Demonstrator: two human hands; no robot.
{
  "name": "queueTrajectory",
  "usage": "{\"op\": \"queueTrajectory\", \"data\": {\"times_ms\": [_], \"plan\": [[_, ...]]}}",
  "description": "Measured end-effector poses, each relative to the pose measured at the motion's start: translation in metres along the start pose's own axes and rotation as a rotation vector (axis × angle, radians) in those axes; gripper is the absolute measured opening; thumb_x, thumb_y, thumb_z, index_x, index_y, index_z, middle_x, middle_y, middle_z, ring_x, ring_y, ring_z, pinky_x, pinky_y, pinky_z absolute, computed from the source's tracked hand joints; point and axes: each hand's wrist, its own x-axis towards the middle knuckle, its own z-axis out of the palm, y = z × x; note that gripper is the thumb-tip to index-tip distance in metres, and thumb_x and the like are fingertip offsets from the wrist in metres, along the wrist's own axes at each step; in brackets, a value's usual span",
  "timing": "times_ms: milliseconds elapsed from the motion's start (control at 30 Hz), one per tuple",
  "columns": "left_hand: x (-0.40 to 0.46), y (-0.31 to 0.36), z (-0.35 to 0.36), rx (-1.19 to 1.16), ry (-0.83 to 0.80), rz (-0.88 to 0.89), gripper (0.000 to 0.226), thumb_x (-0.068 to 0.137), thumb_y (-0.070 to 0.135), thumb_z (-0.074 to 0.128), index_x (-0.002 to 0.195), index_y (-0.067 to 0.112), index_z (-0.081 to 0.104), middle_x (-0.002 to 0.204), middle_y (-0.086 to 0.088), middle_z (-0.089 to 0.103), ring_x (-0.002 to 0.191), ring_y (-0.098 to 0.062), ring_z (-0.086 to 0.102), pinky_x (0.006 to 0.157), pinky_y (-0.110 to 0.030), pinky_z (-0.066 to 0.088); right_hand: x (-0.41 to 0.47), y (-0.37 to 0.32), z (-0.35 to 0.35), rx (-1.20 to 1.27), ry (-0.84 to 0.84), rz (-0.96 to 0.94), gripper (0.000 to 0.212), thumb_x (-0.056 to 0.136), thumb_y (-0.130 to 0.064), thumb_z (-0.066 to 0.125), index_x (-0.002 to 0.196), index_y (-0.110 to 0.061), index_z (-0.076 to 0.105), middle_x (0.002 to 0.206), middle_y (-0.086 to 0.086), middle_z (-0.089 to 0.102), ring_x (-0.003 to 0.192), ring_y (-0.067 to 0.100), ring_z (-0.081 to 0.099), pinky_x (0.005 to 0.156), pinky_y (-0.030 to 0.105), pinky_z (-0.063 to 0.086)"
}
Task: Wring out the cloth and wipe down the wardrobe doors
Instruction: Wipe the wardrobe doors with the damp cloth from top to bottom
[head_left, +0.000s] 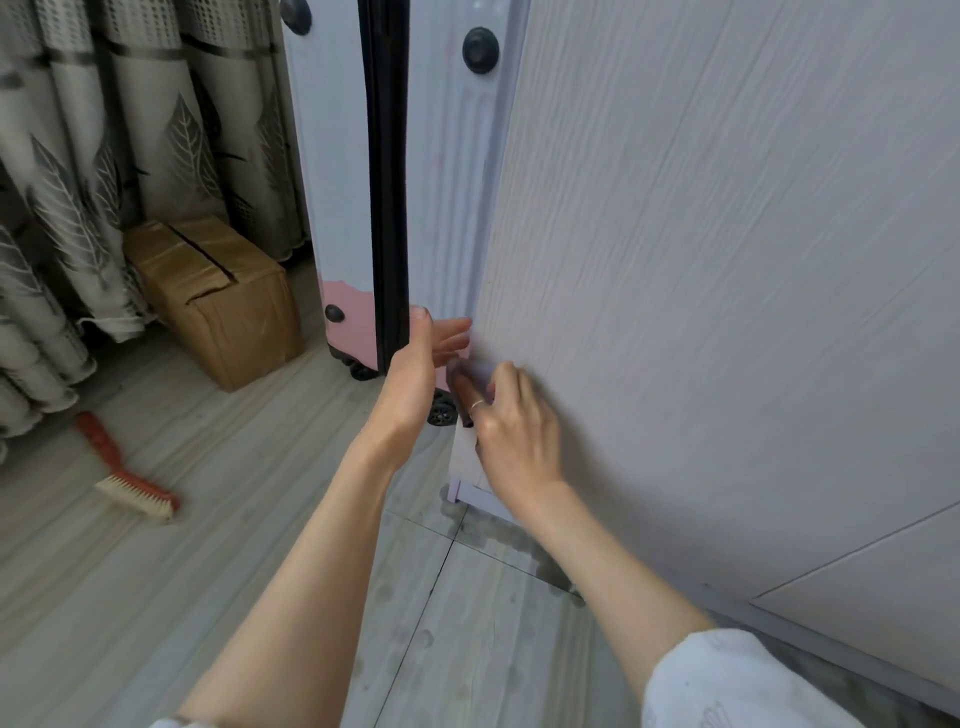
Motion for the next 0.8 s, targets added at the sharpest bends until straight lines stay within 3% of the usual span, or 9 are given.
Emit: {"op": "queueTrajectory", "data": {"times_ms": [100,200,267,367,433,500,567,667,800], "plan": [[-0.002,-0.005,0.001,0.041,-0.028,-0.023,0.059,0.1,0.046,0.007,0.13,0.023,0.053,0.125,0.004,0.057,0.107,-0.005,0.053,0.092,-0.024,0.031,-0.022,0.0,0.008,-0.009,-0.164,-0.001,0.063,0.034,-0.007,0.092,0.093,-0.011,0.071,0.071,0.007,0.056,0.057,0.024,0.056,0.039,0.025,0.034],[-0.003,-0.006,0.002,0.047,-0.032,-0.017,0.057,0.101,0.044,0.009,0.132,0.023,0.051,0.122,0.005,0.057,0.1,0.002,0.054,0.086,-0.018,0.034,-0.044,0.002,0.015,-0.016,-0.173,0.031,0.046,0.043,-0.006,0.09,0.081,-0.013,0.067,0.066,0.006,0.054,0.054,0.022,0.055,0.037,0.024,0.032],[-0.005,-0.006,0.003,0.036,-0.028,-0.015,0.055,0.101,0.043,0.01,0.131,0.024,0.051,0.12,0.006,0.057,0.099,0.005,0.053,0.088,-0.018,0.034,-0.067,0.005,0.02,-0.008,-0.227,0.099,0.043,0.035,0.003,0.084,0.072,-0.013,0.068,0.068,0.006,0.053,0.054,0.022,0.055,0.036,0.024,0.027],[-0.005,-0.007,0.004,0.009,-0.006,-0.009,0.052,0.102,0.043,0.012,0.128,0.026,0.053,0.119,0.005,0.058,0.1,0.004,0.054,0.095,-0.023,0.033,-0.1,-0.004,0.015,0.209,-0.382,0.45,0.04,0.057,0.004,0.076,0.089,-0.019,0.071,0.083,0.004,0.053,0.062,0.024,0.058,0.042,0.027,0.032],[-0.004,-0.007,0.005,-0.001,0.008,-0.016,0.052,0.102,0.043,0.013,0.127,0.024,0.055,0.12,0.002,0.059,0.1,0.002,0.055,0.094,-0.023,0.035,-0.106,-0.017,0.006,0.548,-0.482,0.913,0.023,0.08,-0.004,0.062,0.096,-0.021,0.066,0.092,0.005,0.057,0.077,0.024,0.06,0.056,0.024,0.041],[-0.003,-0.007,0.006,0.002,0.017,-0.024,0.053,0.102,0.043,0.013,0.128,0.023,0.055,0.123,0.001,0.059,0.102,-0.001,0.056,0.095,-0.025,0.037,-0.092,-0.026,-0.002,1.119,-0.294,1.585,0.011,0.084,0.002,0.054,0.087,-0.008,0.058,0.085,0.015,0.063,0.077,0.031,0.063,0.056,0.025,0.048],[-0.003,-0.008,0.006,0.006,0.023,-0.026,0.053,0.102,0.043,0.014,0.128,0.023,0.055,0.125,0.001,0.059,0.103,-0.002,0.057,0.093,-0.023,0.038,-0.073,-0.031,-0.009,1.534,-0.116,1.974,0.012,0.085,0.008,0.05,0.093,0.001,0.056,0.086,0.021,0.063,0.072,0.032,0.063,0.054,0.028,0.055],[-0.003,-0.007,0.006,0.015,0.023,-0.026,0.051,0.102,0.043,0.013,0.124,0.026,0.056,0.122,0.003,0.061,0.097,0.001,0.059,0.093,-0.024,0.037,-0.041,-0.023,-0.016,1.776,0.073,2.011,0.023,0.086,0.006,0.05,0.107,0.0,0.057,0.098,0.024,0.06,0.08,0.031,0.062,0.055,0.032,0.059],[-0.002,-0.006,0.005,0.025,0.023,0.0,0.048,0.102,0.044,0.013,0.114,0.032,0.058,0.117,0.005,0.063,0.096,-0.001,0.06,0.09,-0.023,0.04,-0.002,0.0,-0.018,1.946,0.258,2.013,0.016,0.088,0.002,0.056,0.103,0.0,0.057,0.098,0.02,0.061,0.081,0.029,0.061,0.062,0.041,0.057]]}}
